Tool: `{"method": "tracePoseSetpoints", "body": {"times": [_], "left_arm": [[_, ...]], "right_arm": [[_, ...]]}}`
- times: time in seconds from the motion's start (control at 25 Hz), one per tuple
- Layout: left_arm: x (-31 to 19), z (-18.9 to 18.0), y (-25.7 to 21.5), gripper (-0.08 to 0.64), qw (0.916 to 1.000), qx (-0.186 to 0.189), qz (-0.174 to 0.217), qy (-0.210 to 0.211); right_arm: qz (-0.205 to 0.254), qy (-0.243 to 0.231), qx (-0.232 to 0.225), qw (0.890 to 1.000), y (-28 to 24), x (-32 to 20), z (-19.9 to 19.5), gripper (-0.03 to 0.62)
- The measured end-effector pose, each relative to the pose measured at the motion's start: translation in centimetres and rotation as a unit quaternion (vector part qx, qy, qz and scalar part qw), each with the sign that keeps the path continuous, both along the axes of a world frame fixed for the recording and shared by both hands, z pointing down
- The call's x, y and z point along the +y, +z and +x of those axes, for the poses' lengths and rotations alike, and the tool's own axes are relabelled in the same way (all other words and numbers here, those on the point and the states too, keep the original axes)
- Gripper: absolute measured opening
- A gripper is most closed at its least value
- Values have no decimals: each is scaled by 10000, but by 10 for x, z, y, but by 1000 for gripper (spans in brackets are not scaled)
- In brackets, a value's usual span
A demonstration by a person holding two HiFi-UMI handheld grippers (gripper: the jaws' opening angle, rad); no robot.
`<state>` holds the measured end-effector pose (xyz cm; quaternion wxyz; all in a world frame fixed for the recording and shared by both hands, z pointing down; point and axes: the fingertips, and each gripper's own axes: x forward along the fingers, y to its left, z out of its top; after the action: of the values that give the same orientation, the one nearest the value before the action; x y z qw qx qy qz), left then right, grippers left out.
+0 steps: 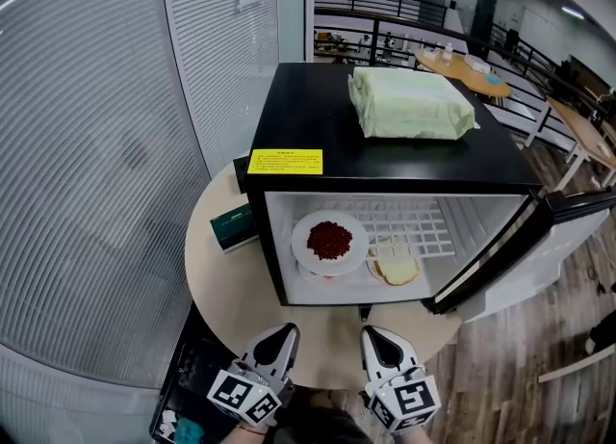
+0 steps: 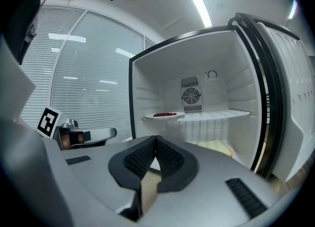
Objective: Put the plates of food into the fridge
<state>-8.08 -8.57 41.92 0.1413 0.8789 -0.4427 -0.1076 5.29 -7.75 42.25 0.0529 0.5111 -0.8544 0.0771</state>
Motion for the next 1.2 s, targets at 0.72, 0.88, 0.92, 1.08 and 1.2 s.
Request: {"method": "tracePoseSetpoints", "body": {"times": [0.72, 0.88, 0.92, 1.08, 1.2], "left_arm": [[-4, 23, 1, 6, 9997, 64, -38, 224], [-5, 25, 2, 6, 9997, 40, -38, 243], [-5, 25, 2, 6, 9997, 27, -36, 247], [-5, 25, 4, 6, 9997, 25, -54, 239], [-5, 25, 5, 6, 9997, 6, -72, 230]], "right_arm": [[-22, 240, -42, 9997, 2, -1, 19, 6], [-41, 216, -13, 9998, 4, 0, 19, 6], [-49, 213, -13, 9998, 5, 0, 19, 6], [-70, 211, 7, 9998, 6, -1, 19, 6], [-89, 213, -15, 9997, 7, -1, 19, 6]]}}
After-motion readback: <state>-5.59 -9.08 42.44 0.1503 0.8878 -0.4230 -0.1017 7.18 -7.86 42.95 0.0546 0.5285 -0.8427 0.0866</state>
